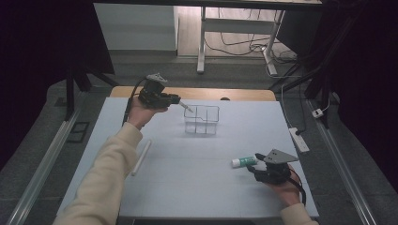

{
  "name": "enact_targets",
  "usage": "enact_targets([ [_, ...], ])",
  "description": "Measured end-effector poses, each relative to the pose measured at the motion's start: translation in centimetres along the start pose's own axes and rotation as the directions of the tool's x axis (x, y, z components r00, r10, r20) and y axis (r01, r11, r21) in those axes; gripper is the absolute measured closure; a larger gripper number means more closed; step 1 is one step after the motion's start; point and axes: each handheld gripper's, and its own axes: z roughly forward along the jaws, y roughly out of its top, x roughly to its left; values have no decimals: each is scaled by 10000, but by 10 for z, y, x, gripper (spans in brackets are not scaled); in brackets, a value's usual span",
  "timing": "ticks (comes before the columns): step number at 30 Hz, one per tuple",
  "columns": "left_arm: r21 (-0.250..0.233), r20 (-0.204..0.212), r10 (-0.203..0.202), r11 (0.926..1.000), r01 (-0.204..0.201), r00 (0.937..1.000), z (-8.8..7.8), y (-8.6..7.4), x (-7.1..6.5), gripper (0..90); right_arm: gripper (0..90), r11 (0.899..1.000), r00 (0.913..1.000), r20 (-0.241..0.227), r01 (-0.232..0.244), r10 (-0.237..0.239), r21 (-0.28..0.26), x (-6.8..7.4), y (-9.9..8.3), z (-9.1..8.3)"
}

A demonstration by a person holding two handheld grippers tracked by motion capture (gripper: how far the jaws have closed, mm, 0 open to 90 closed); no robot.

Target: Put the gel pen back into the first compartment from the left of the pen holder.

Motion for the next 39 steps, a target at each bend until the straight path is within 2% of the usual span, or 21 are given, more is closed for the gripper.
enact_targets([
  [8, 63, -8, 47, 10000, -46, 10000, 6, 0, 0, 795, 405, 10000, 10000, -32, -49, 49, 4, 0, 0, 0],
  [9, 34, 0, 89, 10000, -89, 10000, 7, 0, 0, 749, 406, 10000, 10000, -19, -30, 30, 36, 0, 0, 1],
  [10, -51, -45, 110, 9999, -110, 9999, 8, 0, -1, 628, 406, 10000, 10000, -24, -45, 45, 36, 0, 0, 1],
  [11, -140, -198, 120, 9998, -123, 9997, 8, 0, -2, 528, 405, 10000, 10000, -25, -46, 46, 29, 0, 0, 1],
  [12, -222, -418, 201, 9995, -210, 9989, 7, -1, -3, 474, 405, 10000, 10000, -15, -42, 42, 26, 0, 0, 0],
  [13, -337, -534, 249, 9991, -267, 9983, 6, -1, -4, 474, 405, 10000, 10000, -15, -42, 42, 26, 0, 0, 0],
  [17, -677, -467, 187, 9975, -218, 9987, -3, -7, -6, 410, 404, 10000, 10000, -7, -73, 73, 1, 0, -1, 0],
  [25, -392, -286, 593, 9974, -604, 9978, -11, -26, -19, 397, 404, 10000, 10000, 26, -94, 94, -16, -1, 0, -1],
  [30, -110, -465, 853, 9962, -859, 9953, -13, -34, -25, 399, 403, 10000, 10000, 19, -83, 84, -30, 0, 0, -1],
  [34, -24, -438, 842, 9964, -844, 9955, -14, -41, -27, 404, 403, 9999, 10000, 27, -87, 87, -56, -1, 0, -2],
  [39, 328, -438, 914, 9954, -900, 9948, -14, -49, -28, 401, 403, 9999, 9999, 15, -112, 112, -9, -1, -1, -1],
])
